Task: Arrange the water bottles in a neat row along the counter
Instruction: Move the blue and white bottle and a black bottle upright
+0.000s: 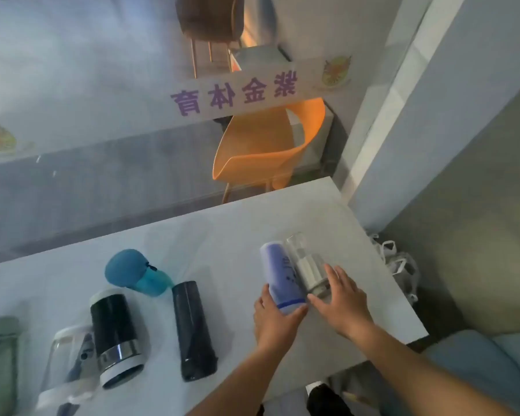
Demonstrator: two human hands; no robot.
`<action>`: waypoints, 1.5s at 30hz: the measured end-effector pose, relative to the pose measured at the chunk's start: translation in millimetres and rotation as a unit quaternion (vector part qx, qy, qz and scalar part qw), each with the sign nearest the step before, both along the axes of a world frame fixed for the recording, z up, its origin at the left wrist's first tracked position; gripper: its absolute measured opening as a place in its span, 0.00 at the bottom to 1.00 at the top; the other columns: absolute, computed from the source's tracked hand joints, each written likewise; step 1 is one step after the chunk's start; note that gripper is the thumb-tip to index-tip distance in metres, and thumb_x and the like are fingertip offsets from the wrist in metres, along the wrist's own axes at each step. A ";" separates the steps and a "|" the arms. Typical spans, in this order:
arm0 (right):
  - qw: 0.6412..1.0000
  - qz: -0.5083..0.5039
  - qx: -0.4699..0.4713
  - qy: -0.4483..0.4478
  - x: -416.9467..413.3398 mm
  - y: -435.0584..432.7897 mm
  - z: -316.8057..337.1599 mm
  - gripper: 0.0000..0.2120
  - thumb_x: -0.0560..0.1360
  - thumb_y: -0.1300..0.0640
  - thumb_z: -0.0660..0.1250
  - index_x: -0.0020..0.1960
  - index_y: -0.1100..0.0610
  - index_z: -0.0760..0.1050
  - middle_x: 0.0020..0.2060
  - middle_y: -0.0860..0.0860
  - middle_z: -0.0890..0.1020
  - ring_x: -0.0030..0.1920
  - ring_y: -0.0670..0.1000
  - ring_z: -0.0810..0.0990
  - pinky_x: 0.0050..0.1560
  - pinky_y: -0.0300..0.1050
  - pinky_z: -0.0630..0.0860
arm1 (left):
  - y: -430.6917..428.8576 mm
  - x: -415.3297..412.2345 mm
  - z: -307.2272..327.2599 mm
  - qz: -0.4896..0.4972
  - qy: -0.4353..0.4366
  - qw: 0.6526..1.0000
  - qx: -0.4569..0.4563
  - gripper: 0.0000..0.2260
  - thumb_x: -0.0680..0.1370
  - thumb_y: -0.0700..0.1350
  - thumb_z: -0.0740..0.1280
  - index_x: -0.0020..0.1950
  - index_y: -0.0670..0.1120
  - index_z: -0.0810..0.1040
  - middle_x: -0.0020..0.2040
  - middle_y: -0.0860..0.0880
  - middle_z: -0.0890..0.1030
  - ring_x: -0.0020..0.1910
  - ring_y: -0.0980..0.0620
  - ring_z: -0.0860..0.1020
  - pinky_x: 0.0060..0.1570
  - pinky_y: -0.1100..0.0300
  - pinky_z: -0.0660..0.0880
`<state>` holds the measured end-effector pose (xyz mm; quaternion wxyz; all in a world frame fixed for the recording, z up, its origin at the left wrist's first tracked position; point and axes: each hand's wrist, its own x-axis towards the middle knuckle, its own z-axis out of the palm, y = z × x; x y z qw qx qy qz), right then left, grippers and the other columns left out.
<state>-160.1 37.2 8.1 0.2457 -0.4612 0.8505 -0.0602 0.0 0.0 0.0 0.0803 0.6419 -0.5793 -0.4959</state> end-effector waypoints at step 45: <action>0.980 0.173 -0.083 -0.051 -133.6 -165.9 76.5 0.34 0.70 0.47 0.72 0.73 0.50 0.67 0.69 0.54 0.70 0.63 0.58 0.75 0.65 0.52 0.72 | 31.2 -8.4 -11.8 0.184 0.111 0.972 0.098 0.42 0.72 0.55 0.74 0.78 0.54 0.51 0.62 0.47 0.73 0.55 0.51 0.77 0.55 0.56 0.74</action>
